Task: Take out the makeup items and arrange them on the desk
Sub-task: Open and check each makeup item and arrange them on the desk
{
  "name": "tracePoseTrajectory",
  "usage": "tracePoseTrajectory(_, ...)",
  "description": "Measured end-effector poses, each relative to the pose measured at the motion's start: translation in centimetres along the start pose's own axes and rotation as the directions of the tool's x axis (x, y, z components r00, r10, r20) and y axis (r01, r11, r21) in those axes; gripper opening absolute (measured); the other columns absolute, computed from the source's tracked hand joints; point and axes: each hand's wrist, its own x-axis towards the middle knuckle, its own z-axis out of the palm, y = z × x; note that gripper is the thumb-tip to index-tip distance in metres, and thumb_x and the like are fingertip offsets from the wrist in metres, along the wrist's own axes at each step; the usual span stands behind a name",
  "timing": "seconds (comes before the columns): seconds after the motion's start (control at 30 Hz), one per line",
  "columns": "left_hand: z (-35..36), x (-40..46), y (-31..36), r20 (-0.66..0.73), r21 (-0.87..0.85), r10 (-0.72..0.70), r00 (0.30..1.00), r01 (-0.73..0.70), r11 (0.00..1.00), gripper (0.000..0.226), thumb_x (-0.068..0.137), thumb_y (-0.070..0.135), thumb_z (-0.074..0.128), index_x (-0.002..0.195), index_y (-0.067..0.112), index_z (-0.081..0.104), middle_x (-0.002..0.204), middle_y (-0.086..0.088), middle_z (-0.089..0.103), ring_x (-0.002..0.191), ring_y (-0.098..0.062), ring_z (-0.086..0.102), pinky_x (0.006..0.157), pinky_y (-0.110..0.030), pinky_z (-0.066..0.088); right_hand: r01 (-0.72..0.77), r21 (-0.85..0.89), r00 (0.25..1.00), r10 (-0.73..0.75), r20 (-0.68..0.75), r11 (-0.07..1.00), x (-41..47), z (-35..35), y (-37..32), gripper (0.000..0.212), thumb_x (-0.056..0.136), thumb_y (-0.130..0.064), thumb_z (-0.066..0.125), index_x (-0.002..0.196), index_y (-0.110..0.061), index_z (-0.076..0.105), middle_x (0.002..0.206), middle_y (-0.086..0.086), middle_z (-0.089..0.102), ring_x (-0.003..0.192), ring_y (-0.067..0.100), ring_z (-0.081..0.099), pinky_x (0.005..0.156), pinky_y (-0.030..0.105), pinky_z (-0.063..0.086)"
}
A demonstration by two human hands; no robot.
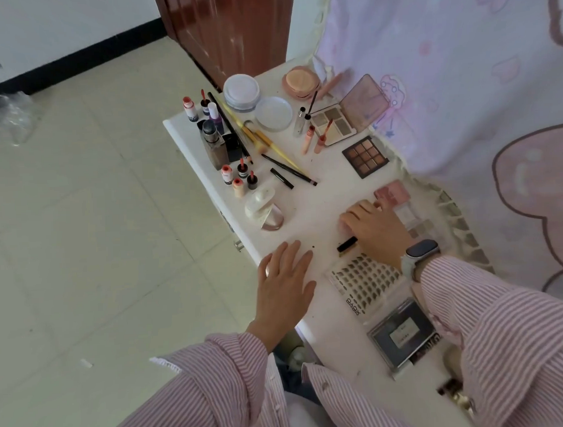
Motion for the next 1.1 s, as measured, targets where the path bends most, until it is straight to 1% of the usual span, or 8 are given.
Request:
tracePoseTrajectory(0.07,0.0,0.0,-0.2,0.027,-0.005,0.002,1.000,-0.002,1.000,0.053,0.070,0.036,0.076,0.117,0.018,0.063,0.128,-0.007,0.057,0.120,-0.028,0.052,0.097,-0.046,0.040,-0.014,0.172,0.982,0.047,-0.185,0.985,-0.2,-0.9,-0.2,0.034,0.073,0.005,0.043,0.102,-0.009,0.055,0.100,0.006,0.058,0.096,0.027,0.053,0.079,0.036,0.030)
tracePoseTrajectory(0.13,0.1,0.1,-0.3,0.047,-0.037,-0.003,0.999,0.005,0.999,0.052,0.075,0.037,0.070,0.123,0.020,0.058,0.135,-0.006,0.051,0.127,-0.027,0.045,0.103,-0.045,0.033,-0.093,0.565,0.918,0.290,-0.269,0.820,-0.6,-2.4,-1.1,0.019,0.087,-0.006,0.041,0.100,-0.009,0.054,0.093,0.002,0.059,0.089,0.019,0.055,0.079,0.032,0.040)
tracePoseTrajectory(0.23,0.3,0.5,-0.2,0.049,-0.228,-0.096,0.994,0.105,0.968,0.046,0.088,0.040,0.055,0.130,0.023,0.049,0.144,0.002,0.039,0.137,-0.019,0.025,0.110,-0.034,0.011,-0.177,0.974,0.833,0.549,0.071,0.144,-1.3,-4.3,-2.6,0.016,0.096,-0.024,0.045,0.102,-0.011,0.051,0.093,0.002,0.062,0.088,0.008,0.061,0.077,0.019,0.050)
tracePoseTrajectory(0.3,-0.5,0.8,0.2,-0.003,-0.461,-0.212,0.977,0.187,0.868,0.045,0.088,0.039,0.056,0.128,0.019,0.050,0.131,0.004,0.048,0.126,-0.016,0.039,0.103,-0.027,0.019,-0.164,0.940,0.806,0.508,0.303,-0.300,-2.1,-4.9,-3.4,0.017,0.091,-0.016,0.054,0.103,-0.004,0.052,0.100,0.012,0.062,0.089,0.020,0.066,0.074,0.024,0.054)
tracePoseTrajectory(0.37,-1.7,1.2,0.8,-0.036,-0.600,-0.263,0.964,0.190,0.778,0.052,0.086,0.041,0.058,0.130,0.017,0.045,0.116,0.011,0.047,0.103,-0.006,0.049,0.093,-0.022,0.031,-0.198,0.829,0.811,0.388,0.439,-0.523,-3.0,-4.8,-4.1,0.016,0.085,-0.008,0.058,0.098,0.001,0.053,0.097,0.016,0.059,0.084,0.023,0.063,0.072,0.025,0.052)
tracePoseTrajectory(0.53,-3.8,1.1,1.4,-0.077,-0.583,-0.076,0.994,0.017,0.812,0.052,0.085,0.054,0.038,0.106,0.012,0.059,0.086,0.004,0.060,0.066,-0.005,0.050,0.063,-0.022,0.045,-0.377,0.693,0.780,0.192,0.595,-0.614,-4.0,-4.4,-6.2,0.012,0.079,-0.009,0.060,0.068,-0.005,0.065,0.067,0.009,0.054,0.053,0.012,0.047,0.048,0.020,0.037)
tracePoseTrajectory(0.77,-4.1,0.8,1.9,-0.106,-0.347,0.064,0.992,-0.097,0.933,0.033,0.083,0.040,0.062,0.091,0.008,0.061,0.070,0.002,0.062,0.054,-0.011,0.052,0.053,-0.020,0.040,-0.401,0.517,0.664,0.149,0.733,-0.756,-4.8,-4.7,-6.6,0.021,0.087,-0.019,0.056,0.070,-0.008,0.054,0.052,0.002,0.045,0.045,0.011,0.040,0.039,0.019,0.035)
tracePoseTrajectory(1.1,-4.7,2.0,1.6,0.045,-0.501,-0.069,0.997,0.083,0.861,0.025,0.091,0.037,0.048,0.076,0.018,0.041,0.048,0.012,0.036,0.042,-0.007,0.037,0.046,-0.023,0.029,-0.345,0.822,0.808,0.303,0.506,-0.453,-5.2,-5.3,-6.0,0.024,0.094,-0.020,0.047,0.075,-0.006,0.053,0.054,-0.002,0.046,0.047,0.010,0.034,0.047,0.022,0.029)
